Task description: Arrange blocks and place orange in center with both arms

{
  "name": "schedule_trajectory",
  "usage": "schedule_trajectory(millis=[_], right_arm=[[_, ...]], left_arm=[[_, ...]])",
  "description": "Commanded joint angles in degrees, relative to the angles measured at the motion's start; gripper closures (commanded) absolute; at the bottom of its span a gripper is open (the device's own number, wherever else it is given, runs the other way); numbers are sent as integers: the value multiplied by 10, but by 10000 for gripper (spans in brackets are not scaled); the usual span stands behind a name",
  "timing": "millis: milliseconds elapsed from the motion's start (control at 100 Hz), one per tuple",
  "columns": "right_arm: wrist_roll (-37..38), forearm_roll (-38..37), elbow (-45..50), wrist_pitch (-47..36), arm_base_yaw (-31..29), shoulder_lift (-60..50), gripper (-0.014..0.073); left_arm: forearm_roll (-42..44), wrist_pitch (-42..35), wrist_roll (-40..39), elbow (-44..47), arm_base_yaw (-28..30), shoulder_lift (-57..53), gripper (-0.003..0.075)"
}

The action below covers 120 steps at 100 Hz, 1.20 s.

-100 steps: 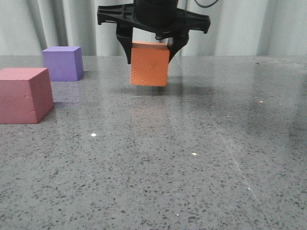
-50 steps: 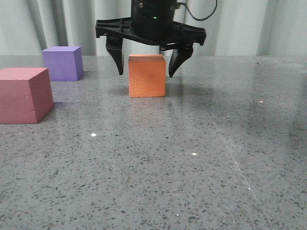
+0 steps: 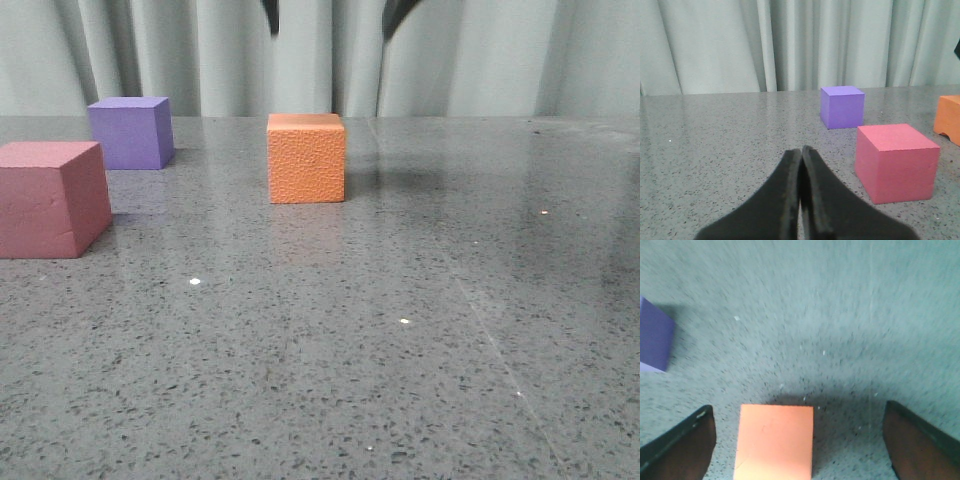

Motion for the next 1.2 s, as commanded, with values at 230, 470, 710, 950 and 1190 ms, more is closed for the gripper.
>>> schedule_trajectory(millis=[230,470,710,950,1190], right_arm=[[-84,-94,10,-20,-9,-108,48],[-88,-104,128,-60,-64,-185,259],[-88,-104,310,-141,-125,-321,440],[-88,-104,444,-145,-170,-442,655],[-88,-105,519,-143,-170,-542,653]], left_arm=[[-5,-42,0,32,1,-20,739],[-5,-42,0,32,1,-20,739],[-5,-42,0,32,1,-20,739],[-5,-42,0,32,1,-20,739],[-5,-42,0,32,1,-20,739]])
